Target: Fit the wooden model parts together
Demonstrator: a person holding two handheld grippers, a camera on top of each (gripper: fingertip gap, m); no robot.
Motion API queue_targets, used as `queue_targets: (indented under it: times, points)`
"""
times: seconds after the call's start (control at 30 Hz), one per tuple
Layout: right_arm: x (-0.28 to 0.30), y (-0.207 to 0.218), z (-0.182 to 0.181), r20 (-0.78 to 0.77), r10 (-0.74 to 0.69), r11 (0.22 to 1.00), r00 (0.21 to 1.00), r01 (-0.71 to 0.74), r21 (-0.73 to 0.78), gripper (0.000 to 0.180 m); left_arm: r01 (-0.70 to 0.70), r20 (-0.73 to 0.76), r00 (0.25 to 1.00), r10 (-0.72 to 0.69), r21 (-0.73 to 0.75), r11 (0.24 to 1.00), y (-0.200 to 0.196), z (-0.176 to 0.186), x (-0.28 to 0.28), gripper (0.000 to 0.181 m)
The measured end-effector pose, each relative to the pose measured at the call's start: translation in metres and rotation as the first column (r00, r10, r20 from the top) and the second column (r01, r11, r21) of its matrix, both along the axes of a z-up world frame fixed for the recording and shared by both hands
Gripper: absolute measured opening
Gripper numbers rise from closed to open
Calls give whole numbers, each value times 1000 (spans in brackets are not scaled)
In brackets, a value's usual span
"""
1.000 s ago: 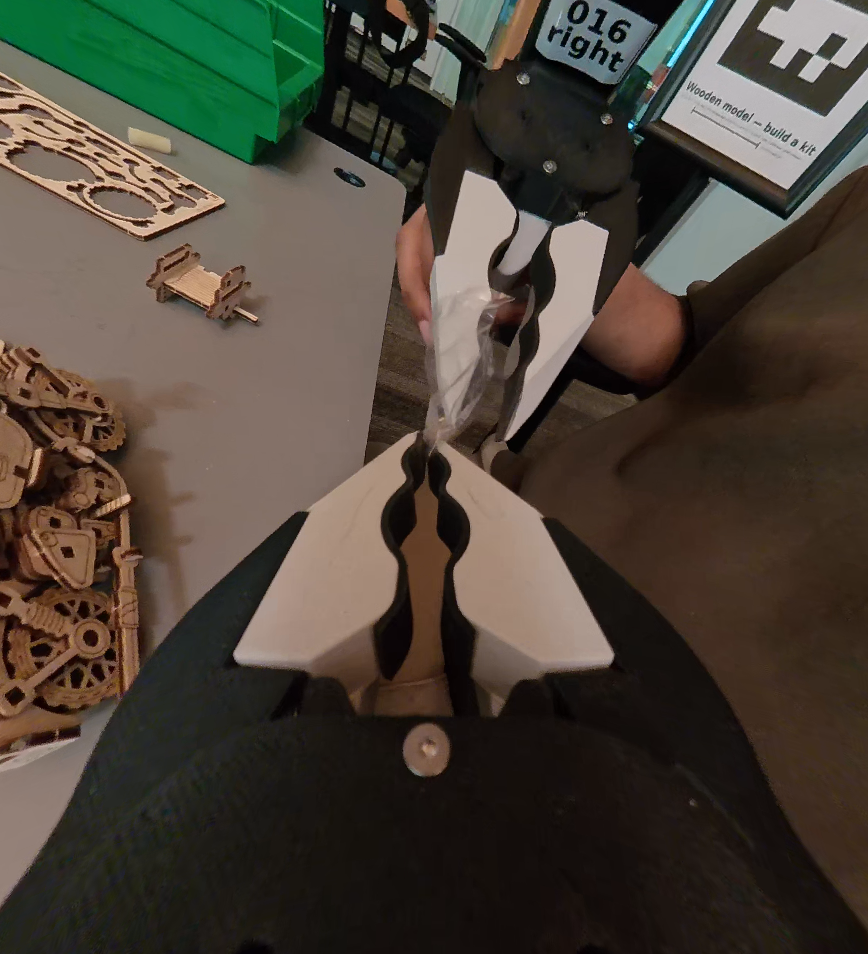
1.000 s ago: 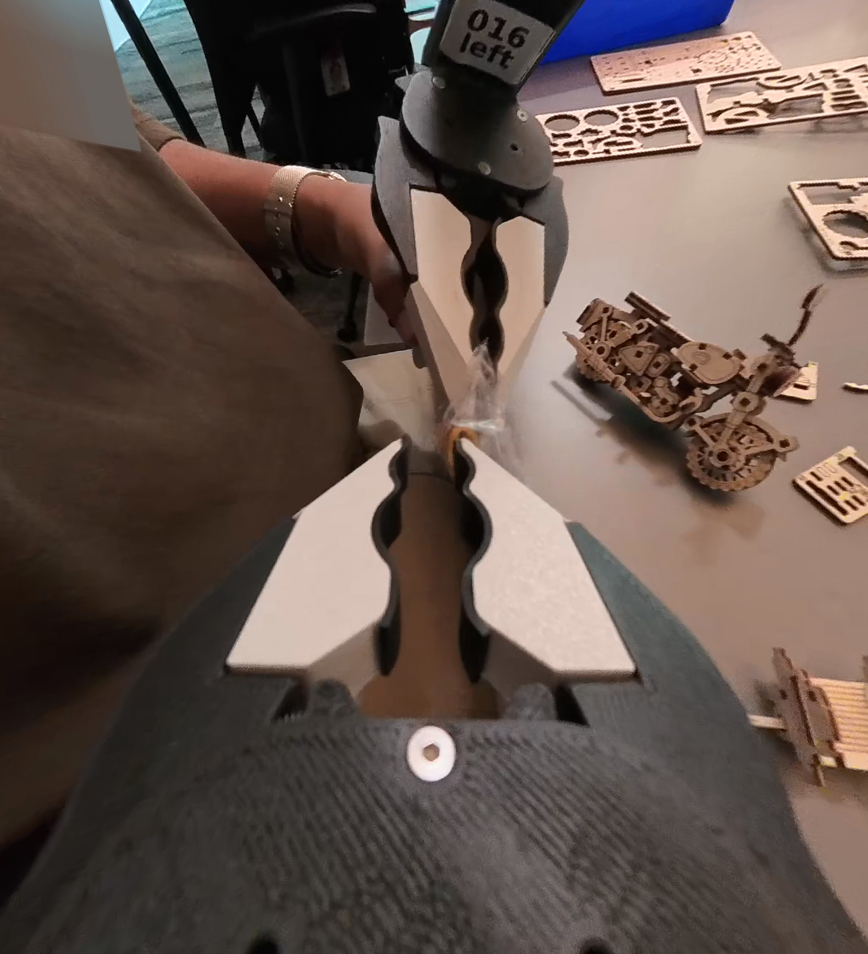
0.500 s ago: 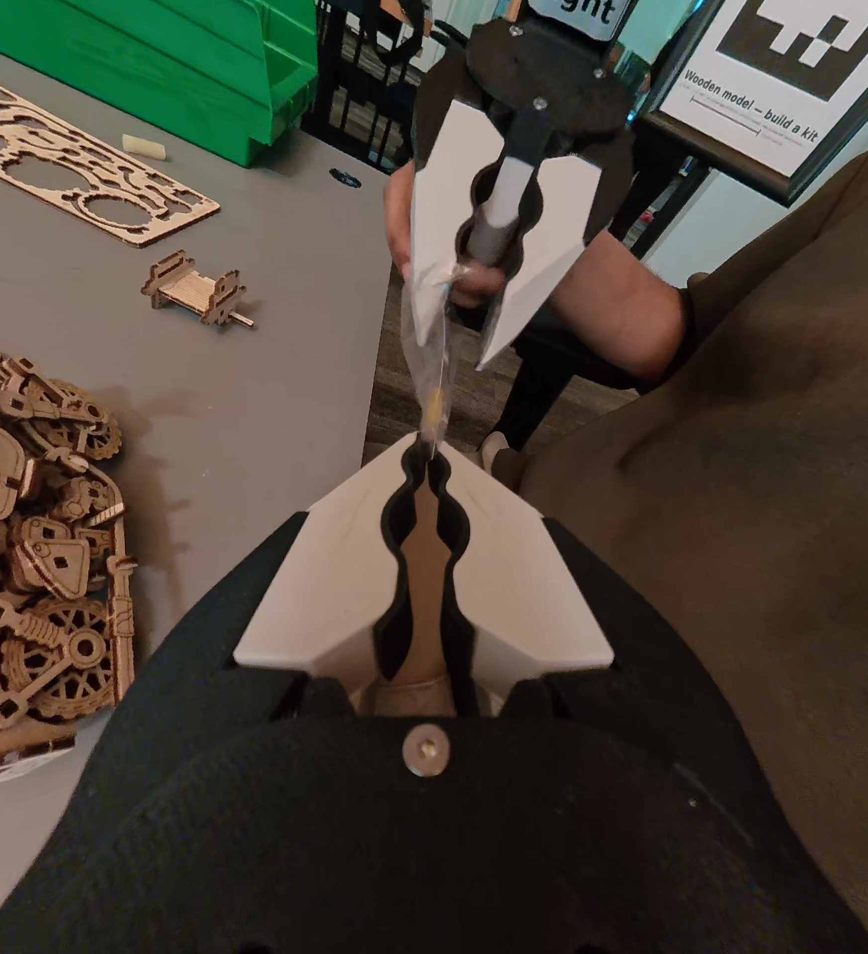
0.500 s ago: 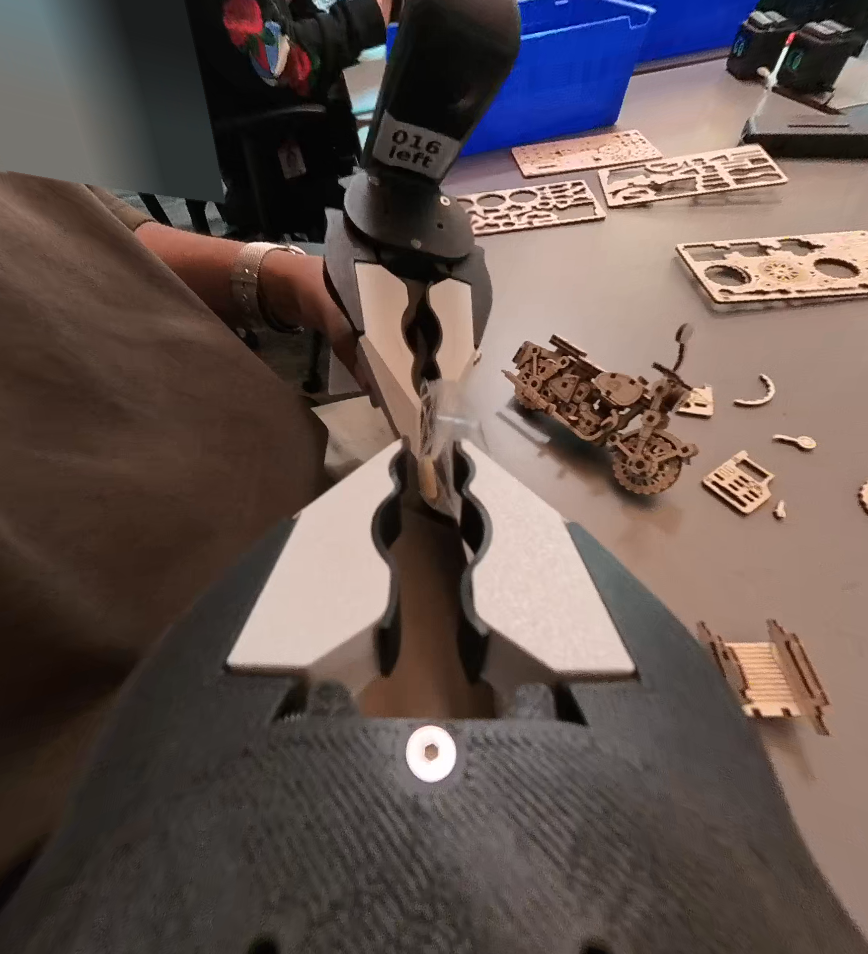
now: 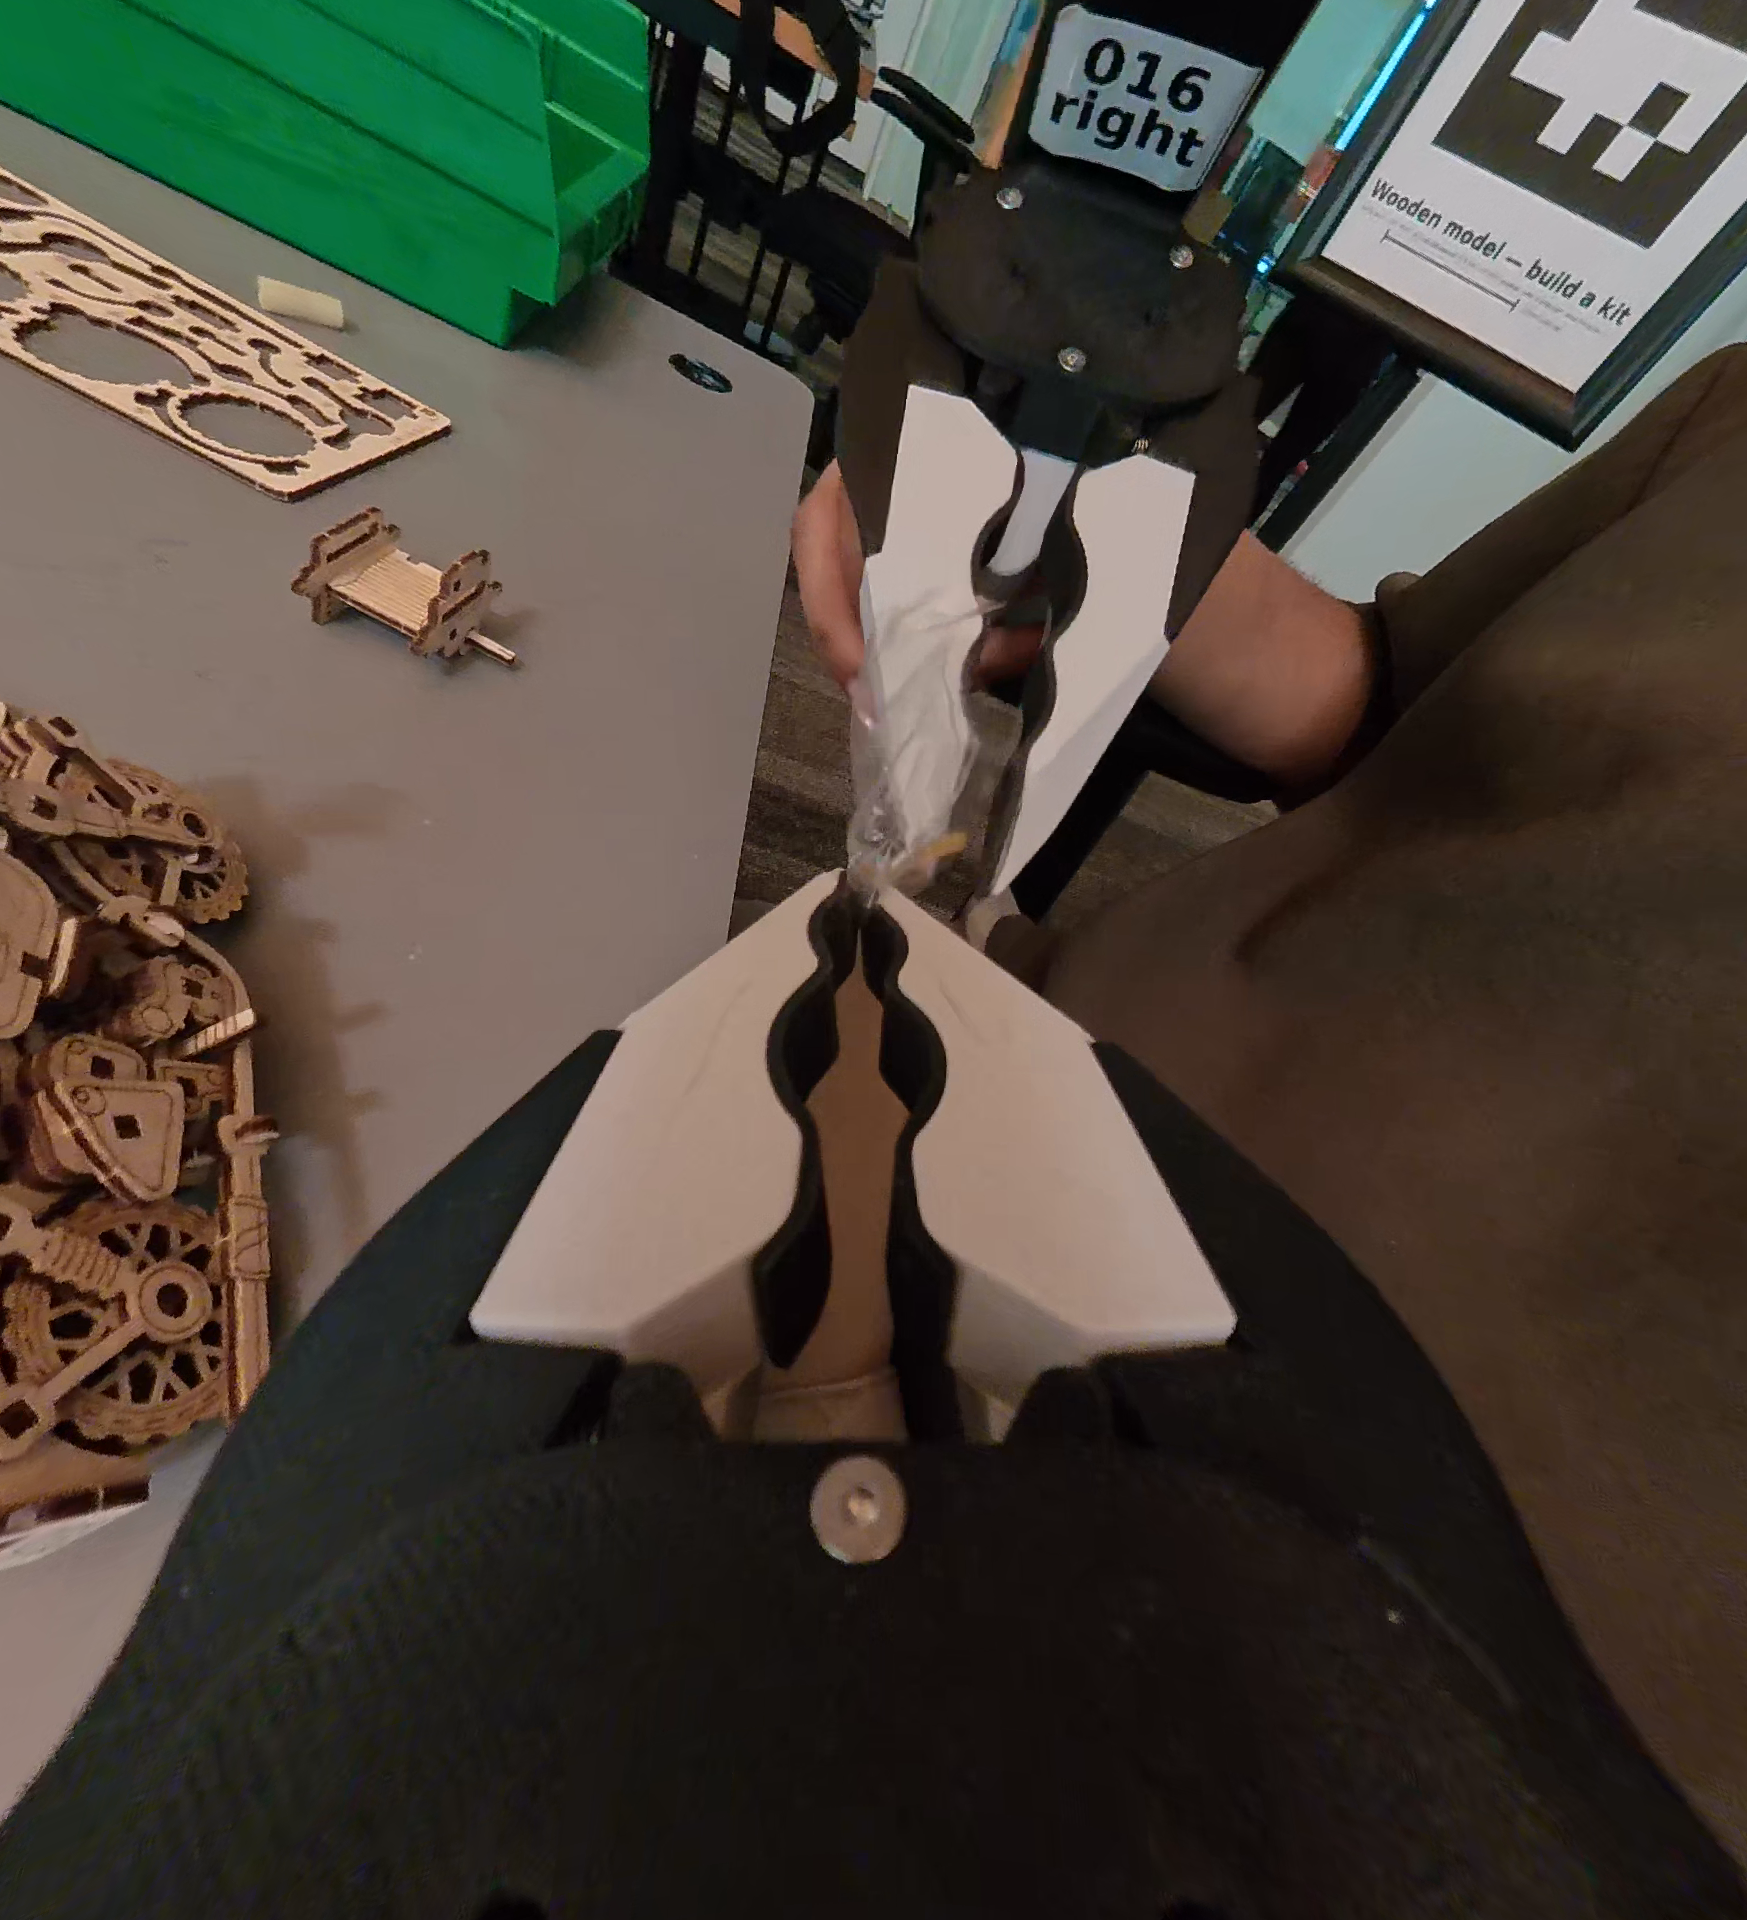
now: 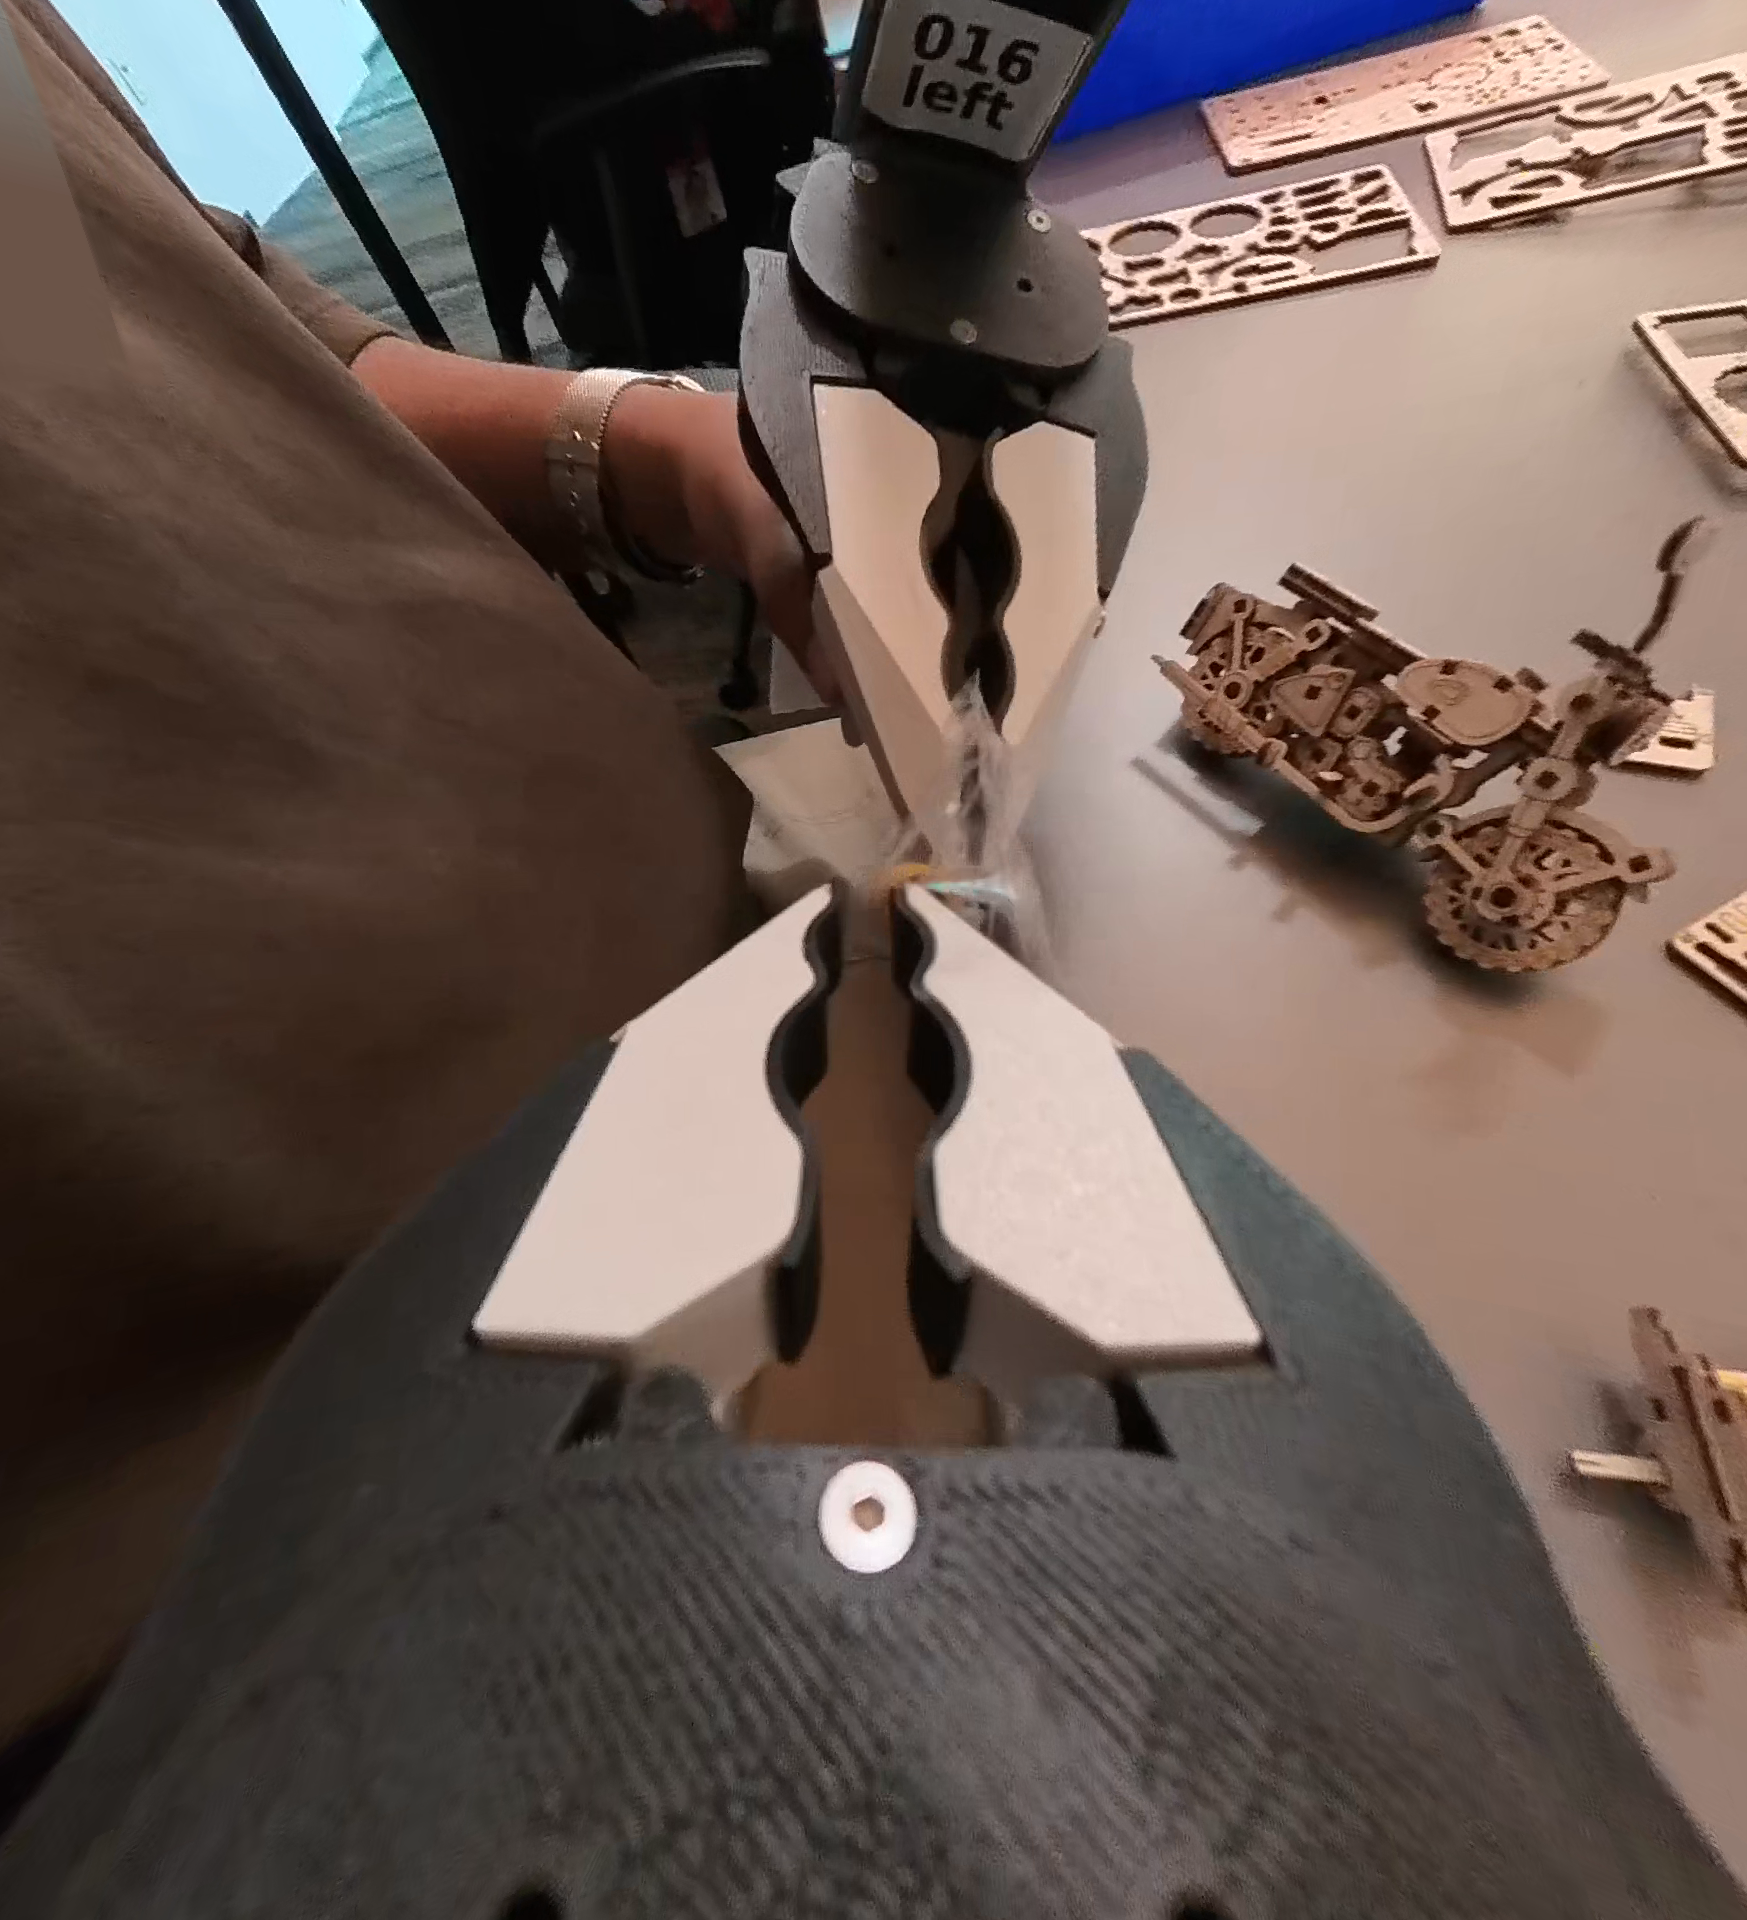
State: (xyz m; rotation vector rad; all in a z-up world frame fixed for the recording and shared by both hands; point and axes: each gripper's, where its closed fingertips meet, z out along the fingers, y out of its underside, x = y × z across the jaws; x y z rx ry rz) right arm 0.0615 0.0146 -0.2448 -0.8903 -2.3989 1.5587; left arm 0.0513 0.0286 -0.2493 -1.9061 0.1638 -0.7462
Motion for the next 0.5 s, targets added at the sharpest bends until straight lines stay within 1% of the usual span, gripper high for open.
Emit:
queue_targets:
  times: [0.13,0.23,0.37,0.5]
  points:
    - [3,0,9,15,20,997,1000,-19,-77,2,-8,14,1000,8,7,1000,0,2,-2,0]
    - [4,1,22,22,34,983,999,-29,-179,3,-11,39,999,10,25,1000,-1,7,-4,0]
    - [2,6,33,24,27,963,999,-19,-268,3,-12,72,997,9,46,999,-1,13,-5,0]
    - [0,13,52,1,20,920,1000,-18,-392,3,-11,118,993,2,78,997,-2,21,-6,0]
